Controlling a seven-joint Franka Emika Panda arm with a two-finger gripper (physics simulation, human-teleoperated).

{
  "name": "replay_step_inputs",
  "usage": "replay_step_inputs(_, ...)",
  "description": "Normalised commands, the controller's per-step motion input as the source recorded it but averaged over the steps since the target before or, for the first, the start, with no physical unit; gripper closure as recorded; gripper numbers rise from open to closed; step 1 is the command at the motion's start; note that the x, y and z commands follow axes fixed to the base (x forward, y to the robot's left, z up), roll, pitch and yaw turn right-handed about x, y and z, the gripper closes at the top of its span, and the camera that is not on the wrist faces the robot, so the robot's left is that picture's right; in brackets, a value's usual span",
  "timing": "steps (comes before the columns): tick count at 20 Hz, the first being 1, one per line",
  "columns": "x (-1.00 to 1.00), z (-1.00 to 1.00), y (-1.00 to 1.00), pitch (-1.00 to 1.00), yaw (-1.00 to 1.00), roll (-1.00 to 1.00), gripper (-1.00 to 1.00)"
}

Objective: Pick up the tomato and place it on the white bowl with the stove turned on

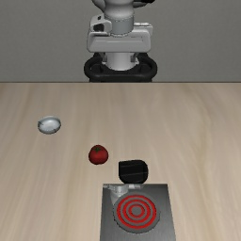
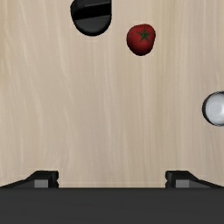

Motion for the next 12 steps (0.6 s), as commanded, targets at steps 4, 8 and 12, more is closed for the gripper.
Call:
replay_step_inputs(4, 1.0, 0.0, 0.0, 0.0, 0.0, 0.0, -1.0)
replay_step_inputs(8, 1.0, 0.0, 0.0, 0.0, 0.0, 0.0, -1.0)
replay_step_inputs(12, 1.0, 0.0, 0.0, 0.0, 0.0, 0.0, -1.0)
